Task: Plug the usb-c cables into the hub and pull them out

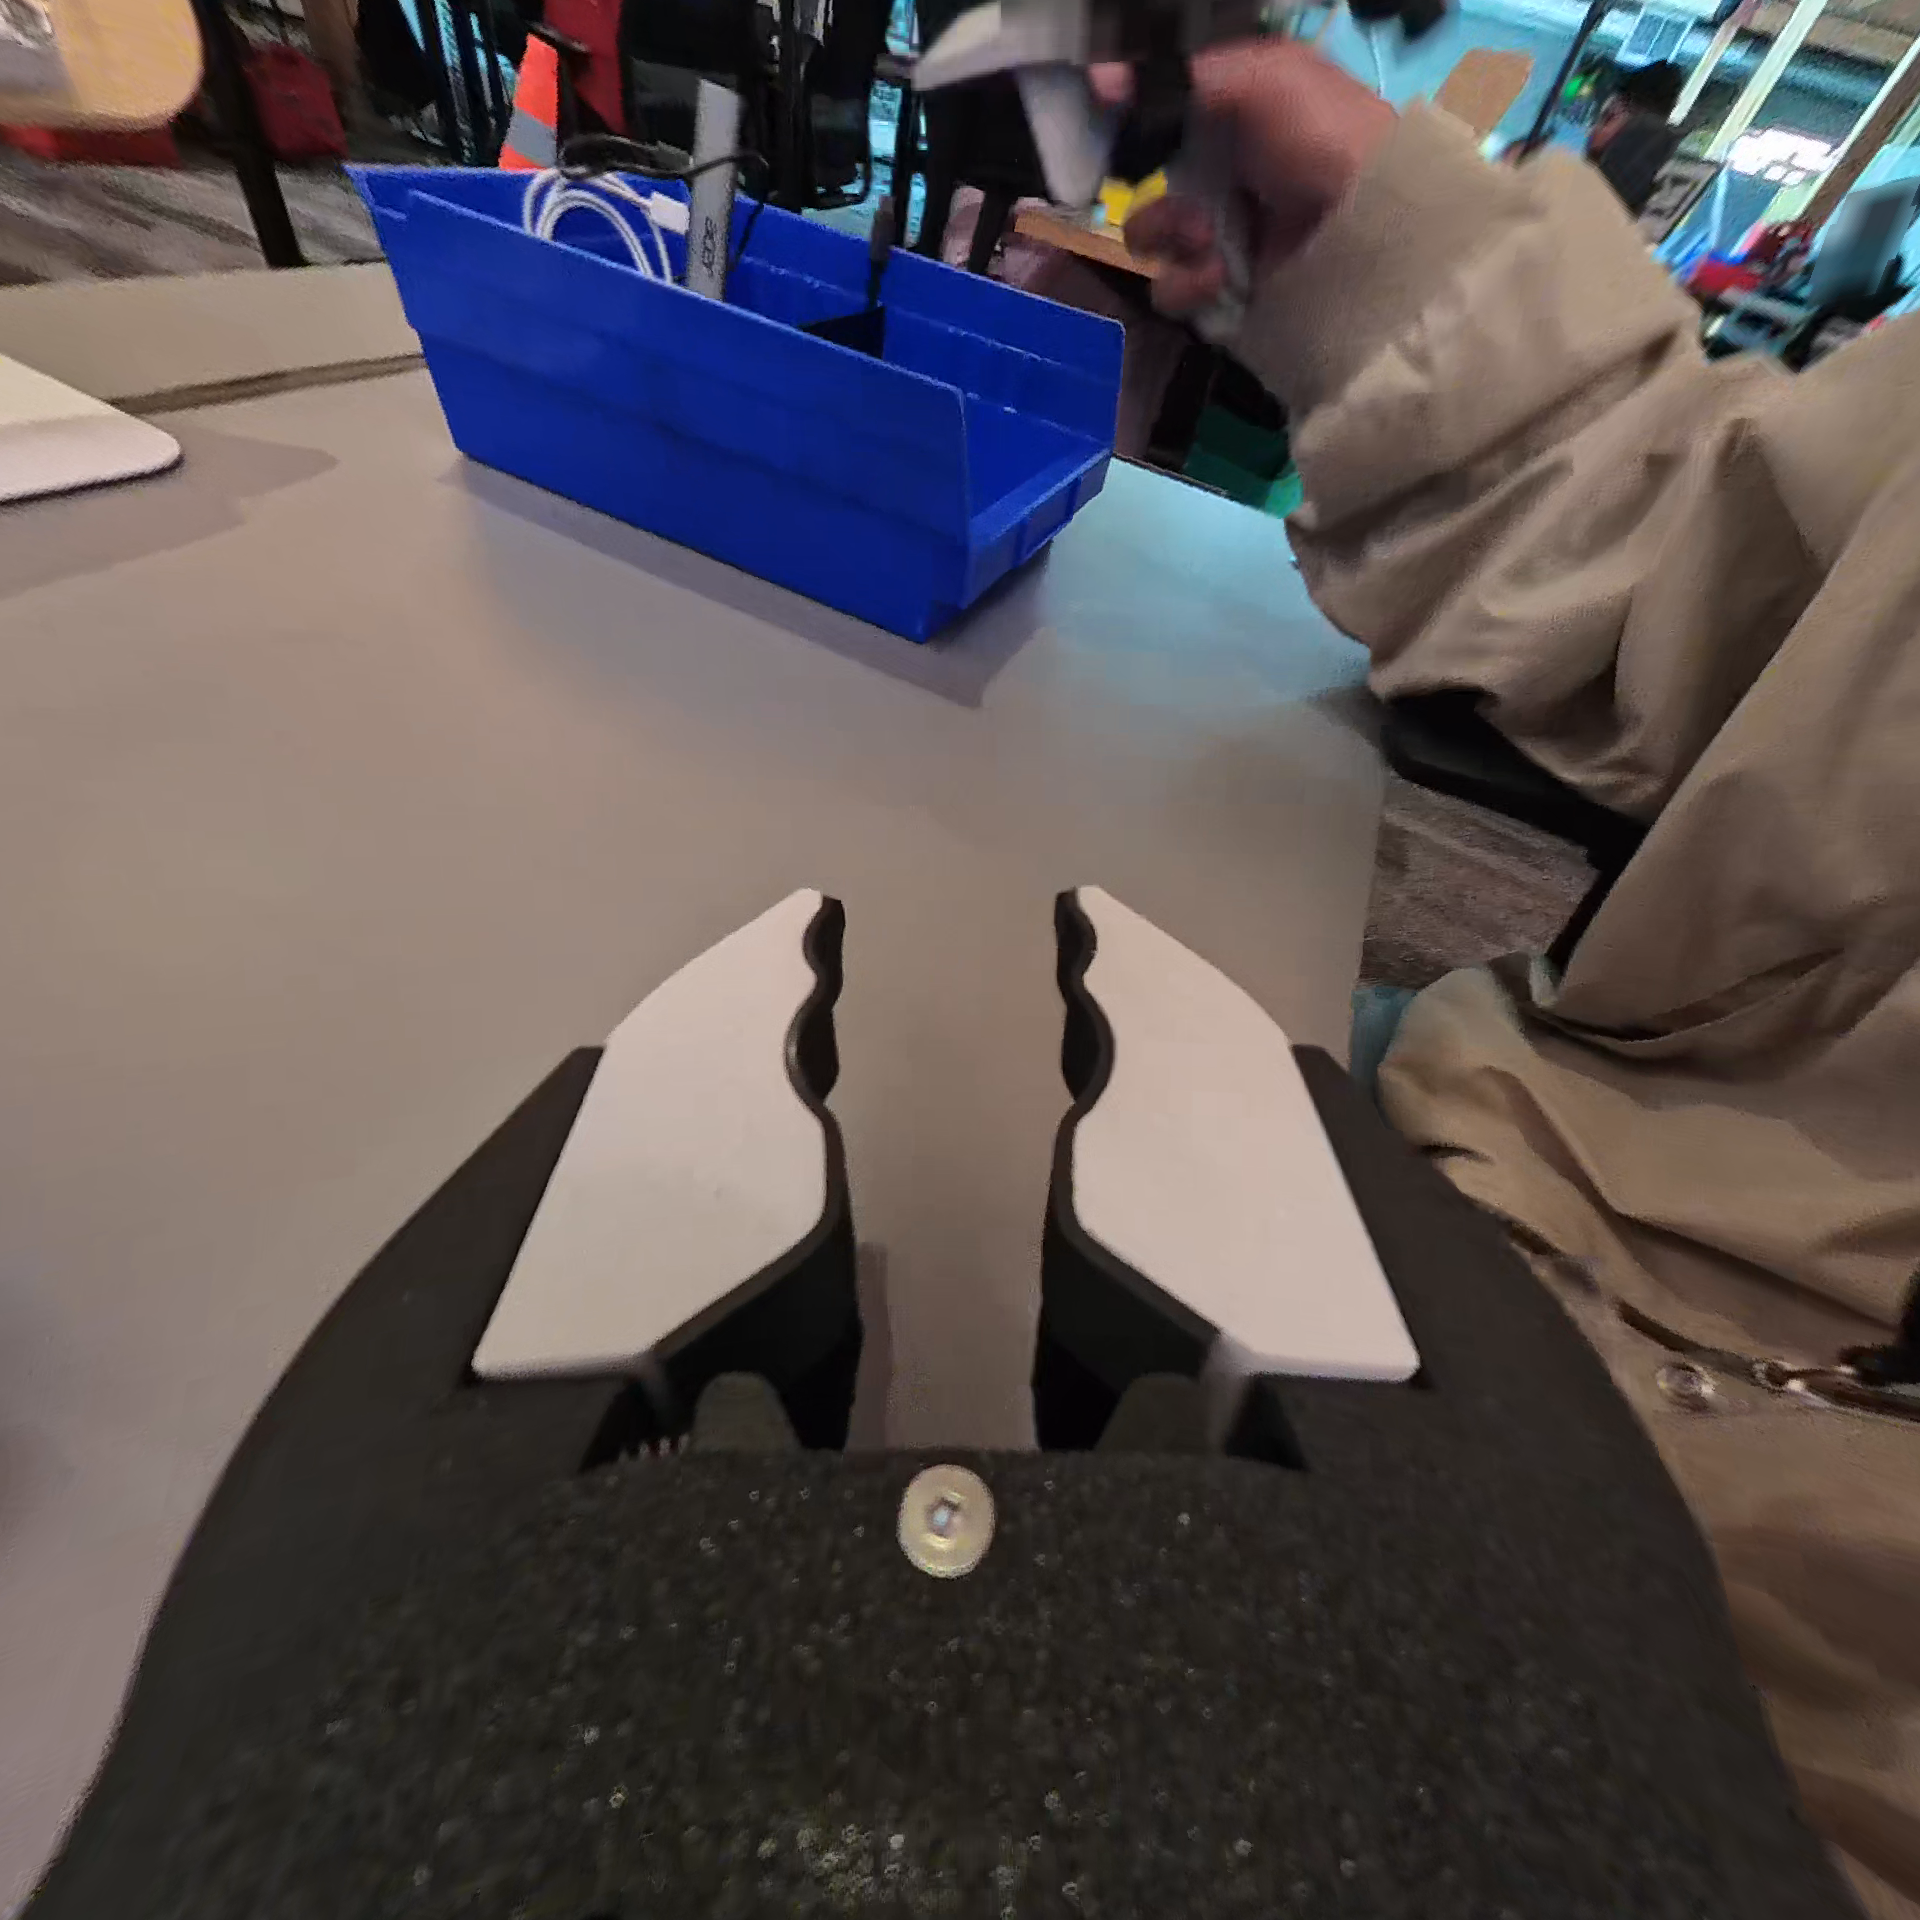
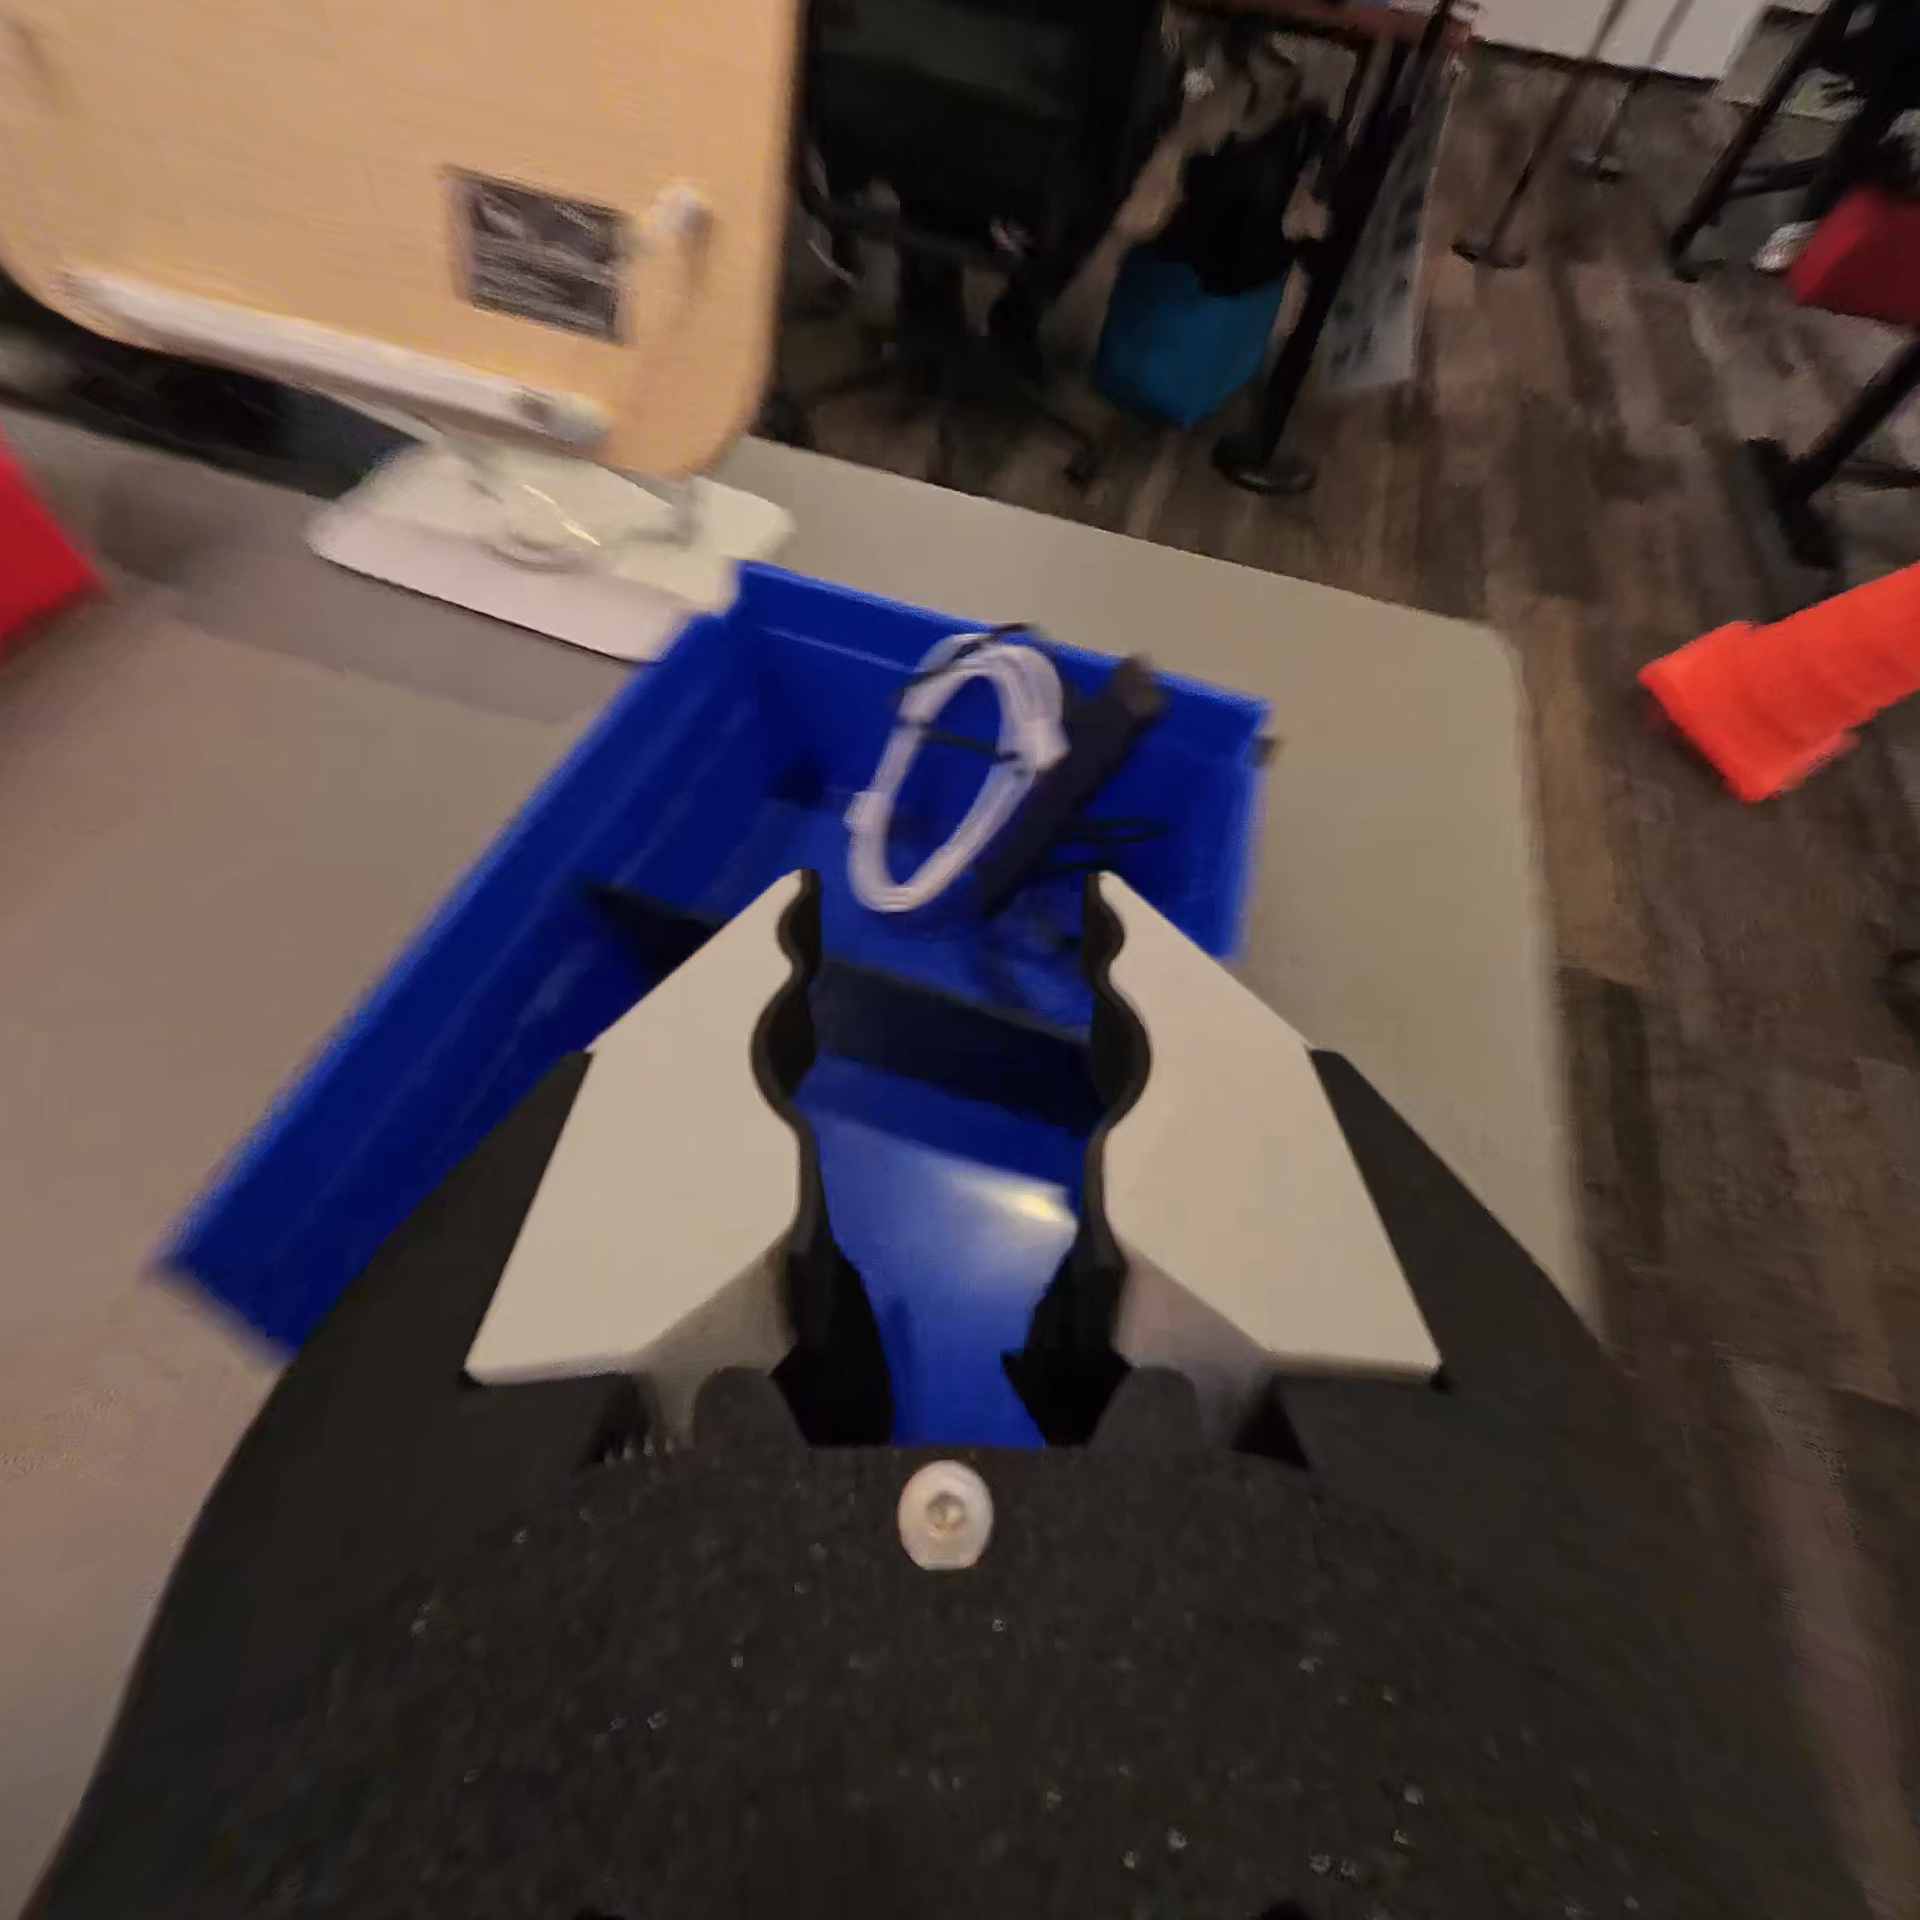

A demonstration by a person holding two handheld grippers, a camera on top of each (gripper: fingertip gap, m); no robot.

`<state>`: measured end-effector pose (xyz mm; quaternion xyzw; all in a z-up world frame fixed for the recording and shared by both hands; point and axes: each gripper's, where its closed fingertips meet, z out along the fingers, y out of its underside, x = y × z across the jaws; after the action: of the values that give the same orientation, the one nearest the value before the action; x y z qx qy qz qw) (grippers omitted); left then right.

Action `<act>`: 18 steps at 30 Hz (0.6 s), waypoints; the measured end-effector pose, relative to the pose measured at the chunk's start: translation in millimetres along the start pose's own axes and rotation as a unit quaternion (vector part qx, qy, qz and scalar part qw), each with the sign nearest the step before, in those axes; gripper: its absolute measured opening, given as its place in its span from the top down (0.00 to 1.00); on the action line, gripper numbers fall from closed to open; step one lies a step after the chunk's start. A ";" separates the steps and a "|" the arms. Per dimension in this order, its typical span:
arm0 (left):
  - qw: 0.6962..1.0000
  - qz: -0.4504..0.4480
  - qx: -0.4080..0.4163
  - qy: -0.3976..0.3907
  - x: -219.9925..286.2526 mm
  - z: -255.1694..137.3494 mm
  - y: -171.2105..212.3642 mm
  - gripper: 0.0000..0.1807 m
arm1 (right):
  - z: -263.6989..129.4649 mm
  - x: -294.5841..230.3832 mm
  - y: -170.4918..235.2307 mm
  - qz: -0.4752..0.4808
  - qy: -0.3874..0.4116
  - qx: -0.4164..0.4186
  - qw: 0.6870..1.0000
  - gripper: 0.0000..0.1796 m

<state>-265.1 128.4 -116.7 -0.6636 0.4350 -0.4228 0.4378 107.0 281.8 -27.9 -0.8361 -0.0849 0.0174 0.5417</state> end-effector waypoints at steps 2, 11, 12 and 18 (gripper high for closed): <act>1.000 -0.022 0.000 0.009 0.6 -0.5 0.1 0.78 | -24.6 -62.1 13.9 0.089 -0.109 0.074 0.987 0.73; 0.991 -0.130 -0.006 0.033 -3.1 0.0 -13.6 0.81 | -62.7 -177.5 58.2 0.177 -0.258 0.184 0.932 0.75; 0.989 -0.143 -0.006 0.031 -6.4 -2.4 -20.0 0.81 | -61.2 -176.7 56.7 0.175 -0.261 0.187 0.931 0.75; 0.991 -0.087 -0.047 -0.087 -80.9 -55.3 -69.6 0.81 | -56.7 -172.2 61.8 0.149 -0.262 0.168 0.939 0.75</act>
<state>-324.1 209.9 -50.9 -0.7529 0.3553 -0.3793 0.4039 -48.2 178.2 -71.4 -0.7018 -0.0941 0.3305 0.6240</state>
